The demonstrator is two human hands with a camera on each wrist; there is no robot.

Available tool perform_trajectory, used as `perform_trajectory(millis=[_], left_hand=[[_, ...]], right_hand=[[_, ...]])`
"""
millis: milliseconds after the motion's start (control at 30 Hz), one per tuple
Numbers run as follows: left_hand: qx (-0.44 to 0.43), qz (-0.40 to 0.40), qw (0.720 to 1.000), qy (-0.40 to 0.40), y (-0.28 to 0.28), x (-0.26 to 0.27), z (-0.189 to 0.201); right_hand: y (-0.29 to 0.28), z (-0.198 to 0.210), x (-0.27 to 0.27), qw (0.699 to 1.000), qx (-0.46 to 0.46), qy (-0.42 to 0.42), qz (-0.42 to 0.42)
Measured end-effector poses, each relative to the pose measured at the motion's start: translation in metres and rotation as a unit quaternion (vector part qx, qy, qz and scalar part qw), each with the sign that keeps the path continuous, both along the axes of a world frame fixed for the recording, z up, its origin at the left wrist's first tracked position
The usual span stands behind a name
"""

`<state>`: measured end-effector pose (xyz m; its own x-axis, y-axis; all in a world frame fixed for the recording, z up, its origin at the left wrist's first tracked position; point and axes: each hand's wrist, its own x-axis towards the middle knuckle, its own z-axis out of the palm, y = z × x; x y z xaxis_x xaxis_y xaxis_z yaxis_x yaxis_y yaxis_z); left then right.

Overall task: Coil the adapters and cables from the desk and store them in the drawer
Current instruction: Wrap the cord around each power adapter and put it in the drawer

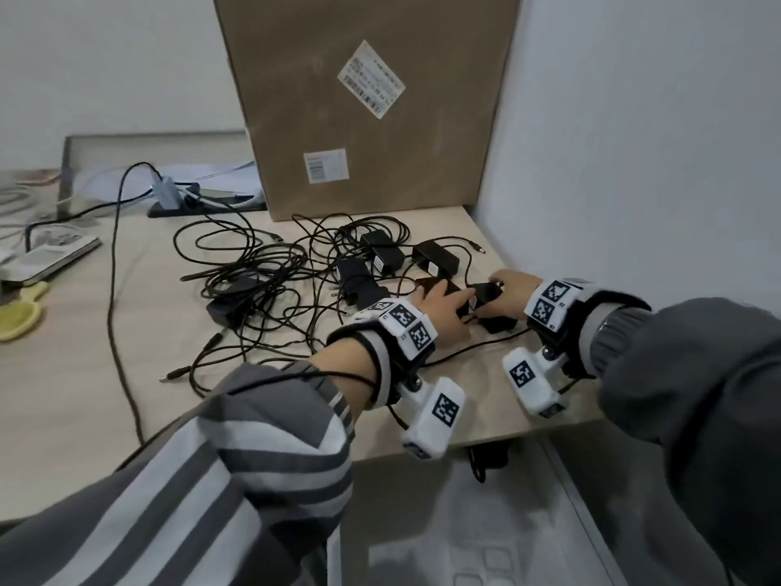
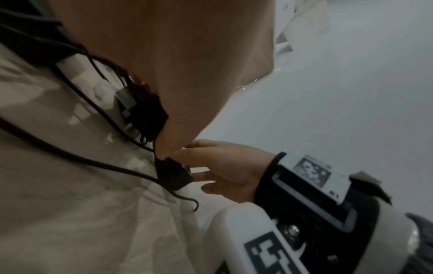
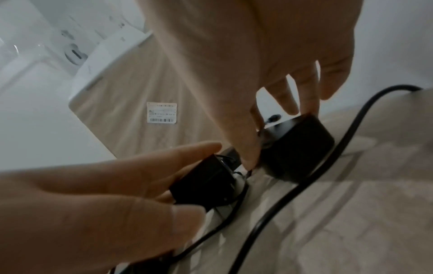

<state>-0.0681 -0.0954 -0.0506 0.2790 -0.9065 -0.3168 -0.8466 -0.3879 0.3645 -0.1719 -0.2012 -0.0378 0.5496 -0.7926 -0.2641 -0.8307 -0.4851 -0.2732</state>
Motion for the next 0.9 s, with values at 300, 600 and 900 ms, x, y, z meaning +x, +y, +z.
perform_trajectory(millis=[300, 600, 900], left_hand=[[-0.073, 0.028, 0.996, -0.048, 0.037, 0.022, -0.007], [-0.038, 0.102, 0.992, -0.062, 0.094, 0.071, -0.012], [-0.035, 0.136, 0.988, -0.066, 0.119, 0.095, -0.006]], right_hand=[[0.011, -0.002, 0.002, 0.999, 0.029, -0.035, 0.01], [0.051, 0.002, 0.017, 0.995, 0.008, -0.101, 0.001], [0.043, 0.056, -0.027, 0.98, -0.059, -0.175, -0.07]])
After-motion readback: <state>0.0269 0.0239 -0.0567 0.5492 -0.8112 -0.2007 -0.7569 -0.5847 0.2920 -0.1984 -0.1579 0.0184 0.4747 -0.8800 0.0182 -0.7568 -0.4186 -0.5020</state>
